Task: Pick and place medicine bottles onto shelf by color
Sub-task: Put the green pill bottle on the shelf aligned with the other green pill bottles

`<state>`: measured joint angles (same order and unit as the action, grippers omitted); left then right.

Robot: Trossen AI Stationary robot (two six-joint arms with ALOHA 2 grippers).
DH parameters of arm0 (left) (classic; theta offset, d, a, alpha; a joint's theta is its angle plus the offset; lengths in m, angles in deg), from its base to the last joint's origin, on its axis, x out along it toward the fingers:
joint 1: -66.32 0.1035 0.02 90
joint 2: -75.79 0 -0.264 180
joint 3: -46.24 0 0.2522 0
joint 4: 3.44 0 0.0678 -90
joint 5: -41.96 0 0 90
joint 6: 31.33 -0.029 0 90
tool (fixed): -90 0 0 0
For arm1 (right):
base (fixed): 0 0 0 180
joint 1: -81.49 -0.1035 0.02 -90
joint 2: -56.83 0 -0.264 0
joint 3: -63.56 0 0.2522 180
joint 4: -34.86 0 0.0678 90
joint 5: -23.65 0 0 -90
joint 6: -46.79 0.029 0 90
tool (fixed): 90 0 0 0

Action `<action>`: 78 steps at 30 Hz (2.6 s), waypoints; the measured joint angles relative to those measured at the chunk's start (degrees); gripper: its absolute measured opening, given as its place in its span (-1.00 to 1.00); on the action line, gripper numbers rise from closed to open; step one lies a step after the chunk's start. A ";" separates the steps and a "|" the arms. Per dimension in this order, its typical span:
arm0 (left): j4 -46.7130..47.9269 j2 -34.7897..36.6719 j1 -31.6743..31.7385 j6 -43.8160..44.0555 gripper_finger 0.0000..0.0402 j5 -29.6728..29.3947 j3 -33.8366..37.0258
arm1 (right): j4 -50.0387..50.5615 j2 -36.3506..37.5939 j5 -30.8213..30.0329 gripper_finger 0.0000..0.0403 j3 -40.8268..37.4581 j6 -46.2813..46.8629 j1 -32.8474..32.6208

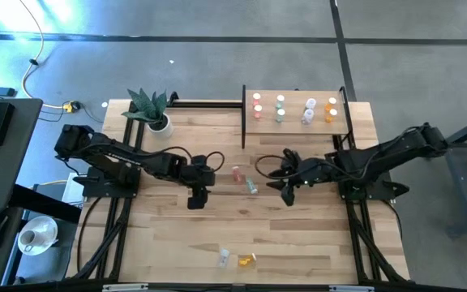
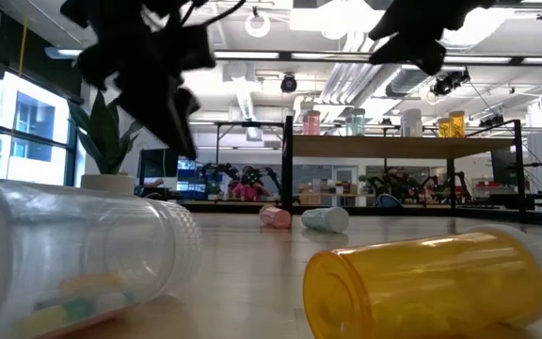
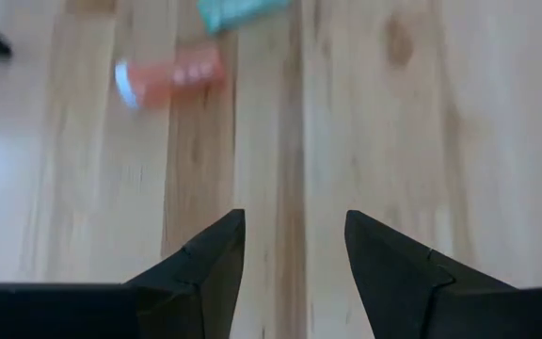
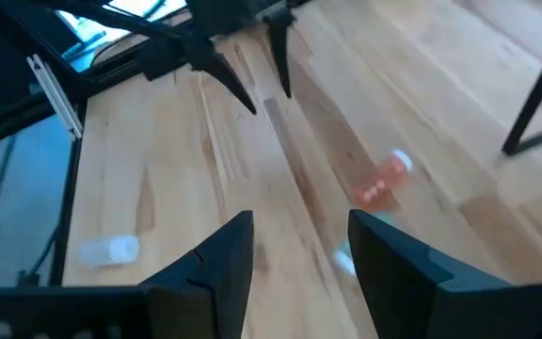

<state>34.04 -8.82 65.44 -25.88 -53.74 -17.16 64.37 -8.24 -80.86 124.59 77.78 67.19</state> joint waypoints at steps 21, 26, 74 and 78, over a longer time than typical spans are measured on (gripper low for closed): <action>-7.50 10.77 -0.02 0.40 -0.14 -5.14 9.67 | 23.42 -21.80 1.43 -0.17 24.45 -3.62 3.26; -7.27 10.71 -0.02 0.38 -0.14 -5.04 9.64 | 24.05 -25.72 6.57 -0.03 24.97 0.90 5.46; -7.05 10.63 -0.02 0.37 -0.14 -4.94 9.61 | 27.16 -46.72 6.32 -0.59 27.04 3.77 7.27; -7.06 10.63 -0.02 0.37 -0.14 -4.87 9.61 | 31.59 -46.72 5.48 -0.59 30.82 1.13 5.05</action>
<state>26.99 1.82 65.42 -25.50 -58.61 -7.55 95.97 -54.96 -75.38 155.41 78.91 72.24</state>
